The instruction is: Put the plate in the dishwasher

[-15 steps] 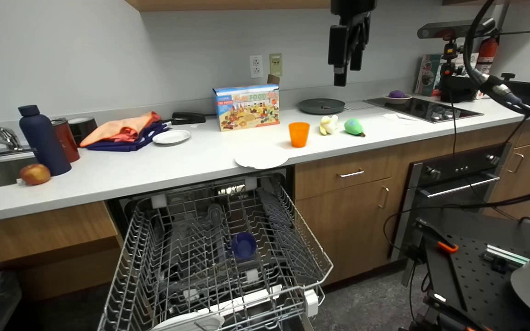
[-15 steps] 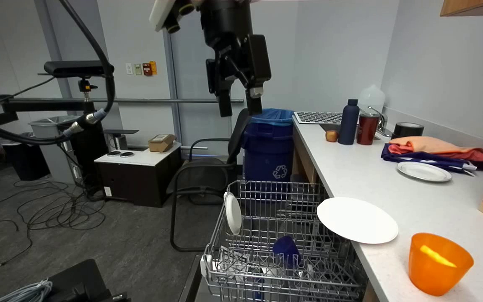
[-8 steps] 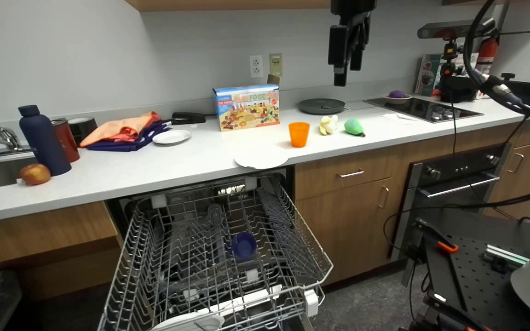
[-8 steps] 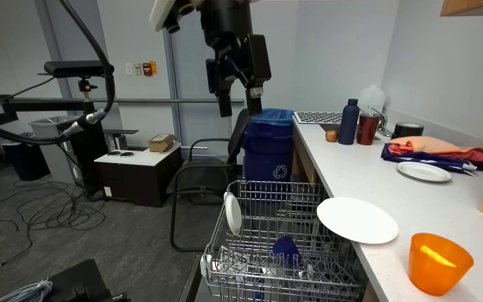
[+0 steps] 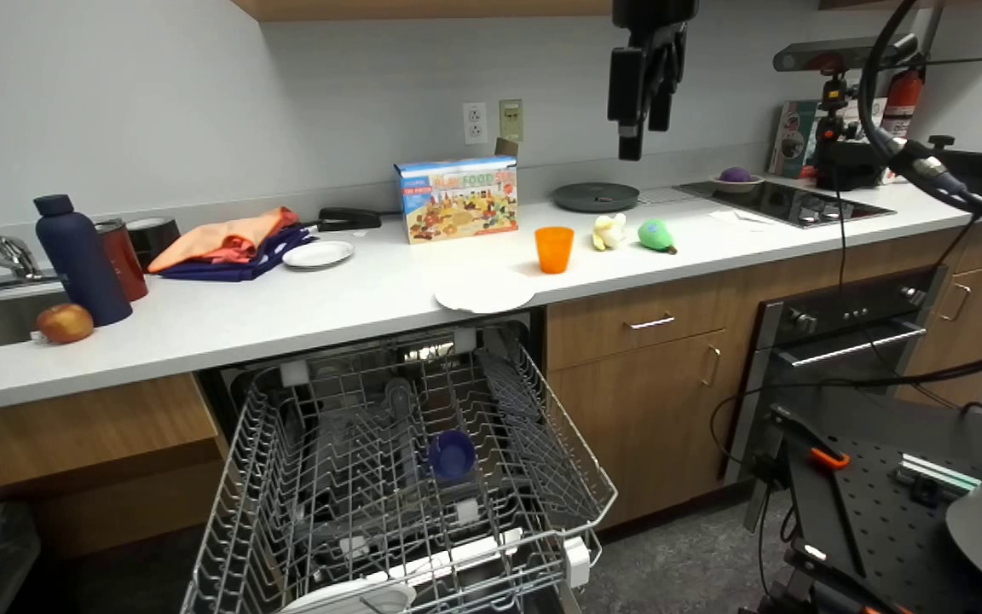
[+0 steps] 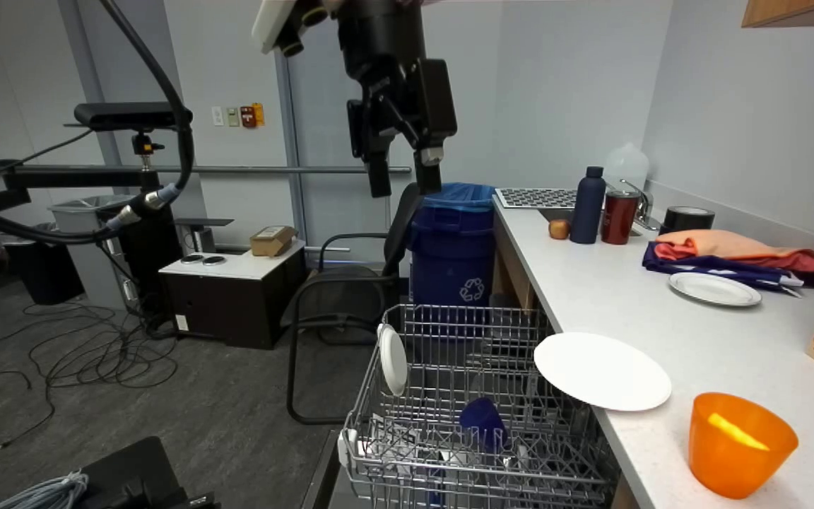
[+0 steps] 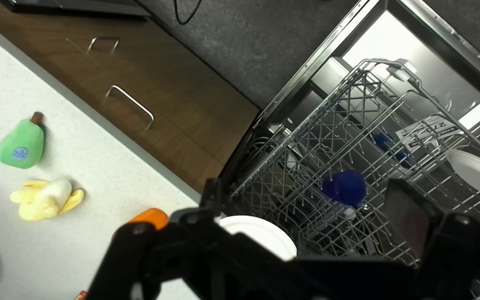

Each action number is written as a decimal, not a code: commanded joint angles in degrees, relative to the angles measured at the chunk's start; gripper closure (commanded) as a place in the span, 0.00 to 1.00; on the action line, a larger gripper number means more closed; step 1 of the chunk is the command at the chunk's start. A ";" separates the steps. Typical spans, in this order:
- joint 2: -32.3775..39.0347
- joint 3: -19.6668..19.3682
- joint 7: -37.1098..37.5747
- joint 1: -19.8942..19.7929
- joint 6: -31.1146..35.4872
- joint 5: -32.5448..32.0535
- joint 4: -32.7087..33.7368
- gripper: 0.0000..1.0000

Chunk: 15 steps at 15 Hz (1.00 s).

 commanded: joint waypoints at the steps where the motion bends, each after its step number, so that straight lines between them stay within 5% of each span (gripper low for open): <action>1: 0.09 -0.86 0.30 1.08 -0.37 -1.34 0.12 0.00; 15: 0.14 -0.91 1.94 1.13 1.02 -1.54 0.11 0.00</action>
